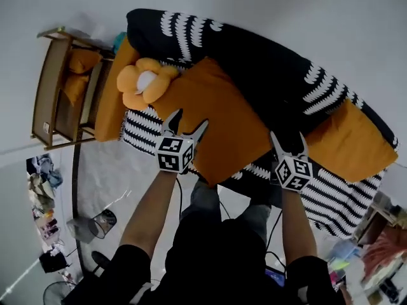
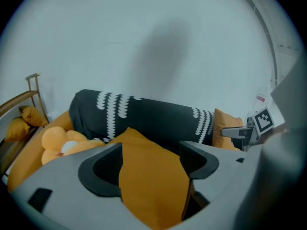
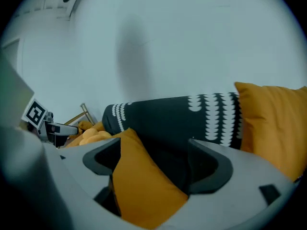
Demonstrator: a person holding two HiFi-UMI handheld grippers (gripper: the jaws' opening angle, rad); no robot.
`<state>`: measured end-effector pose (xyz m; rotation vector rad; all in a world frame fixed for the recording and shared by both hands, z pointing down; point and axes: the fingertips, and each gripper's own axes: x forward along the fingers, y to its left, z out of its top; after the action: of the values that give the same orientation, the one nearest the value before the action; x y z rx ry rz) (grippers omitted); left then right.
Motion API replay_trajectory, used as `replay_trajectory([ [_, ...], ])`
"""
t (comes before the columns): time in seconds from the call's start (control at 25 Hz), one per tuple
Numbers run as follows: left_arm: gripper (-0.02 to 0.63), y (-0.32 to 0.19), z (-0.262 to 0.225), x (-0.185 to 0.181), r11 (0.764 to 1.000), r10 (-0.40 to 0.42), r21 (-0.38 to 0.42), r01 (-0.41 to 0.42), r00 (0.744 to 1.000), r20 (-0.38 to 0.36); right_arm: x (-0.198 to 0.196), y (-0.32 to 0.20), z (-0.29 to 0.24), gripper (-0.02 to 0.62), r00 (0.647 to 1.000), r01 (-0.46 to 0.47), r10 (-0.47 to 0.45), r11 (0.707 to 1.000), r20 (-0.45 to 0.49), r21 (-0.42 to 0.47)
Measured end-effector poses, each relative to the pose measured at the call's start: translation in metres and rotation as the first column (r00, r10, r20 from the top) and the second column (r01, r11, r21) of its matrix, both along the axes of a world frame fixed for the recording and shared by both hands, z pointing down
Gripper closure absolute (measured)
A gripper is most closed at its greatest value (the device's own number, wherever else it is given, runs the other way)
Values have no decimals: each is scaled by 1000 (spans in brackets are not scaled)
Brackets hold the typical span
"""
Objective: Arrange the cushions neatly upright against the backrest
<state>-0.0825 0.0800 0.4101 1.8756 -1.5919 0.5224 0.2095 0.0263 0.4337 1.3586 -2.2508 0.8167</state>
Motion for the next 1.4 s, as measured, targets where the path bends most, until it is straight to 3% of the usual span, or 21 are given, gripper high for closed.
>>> replay_trajectory([
  [0.16,222,26,-2,-92,995,-96,-5,96,995,6,-104,-6,-16,155,994,105,-105,994,11,22],
  [0.32,222,44,10,-146,994,-99,-40,100,995,31,-172,7,-27,155,985,169,-169,985,15,33],
  [0.48,222,40,35,-175,994,-23,-100,34,994,103,-198,27,-16,155,982,185,-185,982,26,-28],
  [0.68,222,19,73,-183,977,145,-186,-105,965,219,-180,40,4,155,978,206,-207,976,-11,-69],
  [0.8,222,9,94,-181,950,250,-257,-178,925,285,-159,49,16,155,982,183,-187,978,-33,-102],
  [0.88,222,-2,107,-186,925,331,-300,-232,881,338,-153,53,22,155,985,162,-168,979,-39,-120],
  [1.04,222,-18,136,-201,841,515,-421,-339,740,433,-159,61,34,155,987,155,-161,977,-28,-146],
  [1.12,222,-24,152,-206,800,574,-482,-358,690,441,-161,63,40,155,989,146,-150,977,-14,-158],
  [1.2,222,-29,166,-210,771,602,-528,-356,680,419,-163,64,46,155,992,123,-126,977,-3,-171],
  [1.4,225,-30,183,-217,736,604,-594,-324,711,361,-173,56,50,156,997,77,-73,978,24,-193],
])
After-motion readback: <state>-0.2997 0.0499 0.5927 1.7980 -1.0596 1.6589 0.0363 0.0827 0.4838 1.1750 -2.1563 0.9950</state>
